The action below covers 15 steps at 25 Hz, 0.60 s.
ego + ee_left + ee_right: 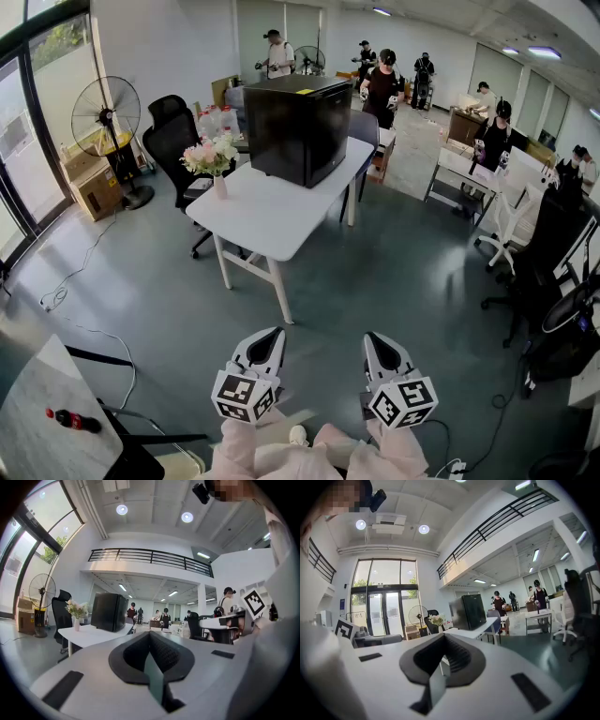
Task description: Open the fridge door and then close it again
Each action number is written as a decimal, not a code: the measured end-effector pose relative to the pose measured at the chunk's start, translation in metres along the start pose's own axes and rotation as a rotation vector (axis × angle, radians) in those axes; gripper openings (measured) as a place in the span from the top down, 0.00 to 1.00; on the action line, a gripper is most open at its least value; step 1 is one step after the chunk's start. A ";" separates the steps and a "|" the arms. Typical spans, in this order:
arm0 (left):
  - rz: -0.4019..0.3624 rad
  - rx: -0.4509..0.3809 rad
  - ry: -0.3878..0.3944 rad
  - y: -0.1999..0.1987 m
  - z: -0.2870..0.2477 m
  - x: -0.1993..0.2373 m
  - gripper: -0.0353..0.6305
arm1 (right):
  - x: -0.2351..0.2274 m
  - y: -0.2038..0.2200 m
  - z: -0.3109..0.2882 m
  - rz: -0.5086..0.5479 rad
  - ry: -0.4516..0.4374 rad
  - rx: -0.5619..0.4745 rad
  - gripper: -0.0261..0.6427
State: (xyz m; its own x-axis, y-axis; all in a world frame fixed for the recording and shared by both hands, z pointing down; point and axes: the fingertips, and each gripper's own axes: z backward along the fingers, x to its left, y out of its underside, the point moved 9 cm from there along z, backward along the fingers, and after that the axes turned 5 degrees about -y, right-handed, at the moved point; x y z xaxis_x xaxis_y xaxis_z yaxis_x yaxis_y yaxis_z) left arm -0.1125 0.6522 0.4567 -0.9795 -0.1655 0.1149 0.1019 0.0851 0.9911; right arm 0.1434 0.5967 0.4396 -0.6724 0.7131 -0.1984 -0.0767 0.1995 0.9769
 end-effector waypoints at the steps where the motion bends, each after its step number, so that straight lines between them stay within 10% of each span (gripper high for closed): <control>1: -0.002 -0.003 0.001 -0.001 -0.001 0.001 0.93 | 0.001 -0.002 -0.004 0.003 -0.004 0.003 0.95; 15: 0.006 0.012 -0.026 -0.002 -0.018 0.015 0.93 | -0.005 0.001 -0.022 -0.019 0.007 0.029 0.95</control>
State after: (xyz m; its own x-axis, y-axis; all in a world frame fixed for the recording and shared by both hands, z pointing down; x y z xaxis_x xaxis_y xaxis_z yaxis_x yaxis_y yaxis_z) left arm -0.1240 0.6325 0.4579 -0.9831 -0.1392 0.1187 0.1057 0.0975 0.9896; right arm 0.1311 0.5786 0.4431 -0.6763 0.7043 -0.2158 -0.0681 0.2319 0.9703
